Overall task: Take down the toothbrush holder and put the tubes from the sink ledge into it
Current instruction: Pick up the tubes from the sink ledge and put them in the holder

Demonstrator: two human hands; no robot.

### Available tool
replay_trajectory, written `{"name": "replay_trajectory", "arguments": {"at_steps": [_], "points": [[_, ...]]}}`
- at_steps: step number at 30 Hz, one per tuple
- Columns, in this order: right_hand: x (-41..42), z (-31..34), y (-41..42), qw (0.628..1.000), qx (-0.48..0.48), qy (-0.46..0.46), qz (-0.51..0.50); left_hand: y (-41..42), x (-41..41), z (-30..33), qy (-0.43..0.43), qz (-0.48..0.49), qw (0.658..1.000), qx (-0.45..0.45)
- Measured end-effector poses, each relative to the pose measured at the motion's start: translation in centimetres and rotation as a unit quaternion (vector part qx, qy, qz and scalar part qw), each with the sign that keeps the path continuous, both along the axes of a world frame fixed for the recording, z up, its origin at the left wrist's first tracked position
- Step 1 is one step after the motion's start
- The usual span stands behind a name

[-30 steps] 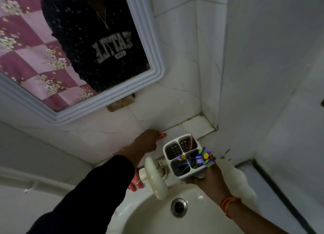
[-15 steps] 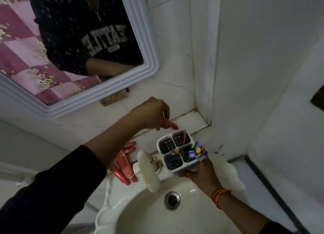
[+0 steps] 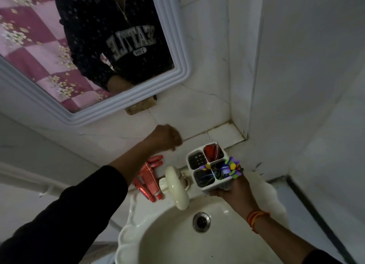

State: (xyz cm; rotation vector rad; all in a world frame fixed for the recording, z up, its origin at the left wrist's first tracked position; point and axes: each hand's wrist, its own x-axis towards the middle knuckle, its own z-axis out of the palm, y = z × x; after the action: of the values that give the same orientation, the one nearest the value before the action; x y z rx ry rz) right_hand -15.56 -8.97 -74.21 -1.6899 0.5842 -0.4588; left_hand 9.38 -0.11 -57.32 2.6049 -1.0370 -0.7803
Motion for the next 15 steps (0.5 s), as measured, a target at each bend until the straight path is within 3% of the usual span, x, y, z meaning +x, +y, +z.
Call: {"name": "replay_trajectory", "arguments": {"at_steps": [2, 5, 7, 10, 13, 15], "points": [[0.1, -0.2, -0.1, 1.0, -0.005, 0.005, -0.002, 2.8, 2.4, -3.9, -0.113, -0.087, 0.981, 0.133], [0.1, -0.4, -0.1, 1.0, 0.004, 0.013, -0.008, 6.2, 4.6, -8.3, -0.187, -0.144, 0.946, 0.221], [0.2, -0.4, -0.1, 1.0, 0.012, 0.016, -0.013, 7.1, 5.7, -10.4, -0.216, -0.177, 0.935, 0.219], [0.1, -0.5, 0.1, 1.0, 0.022, 0.014, -0.013, 8.0, 8.2, -13.3, -0.219, -0.195, 0.949, 0.114], [0.2, -0.5, 0.1, 0.999, 0.027, 0.019, -0.011, 7.1, 5.9, -9.8, -0.23, -0.206, 0.933, 0.182], [0.2, -0.4, 0.2, 0.999, 0.028, 0.018, -0.01, 7.1, 4.8, -8.6, -0.238, -0.169, 0.943, 0.159]]}}
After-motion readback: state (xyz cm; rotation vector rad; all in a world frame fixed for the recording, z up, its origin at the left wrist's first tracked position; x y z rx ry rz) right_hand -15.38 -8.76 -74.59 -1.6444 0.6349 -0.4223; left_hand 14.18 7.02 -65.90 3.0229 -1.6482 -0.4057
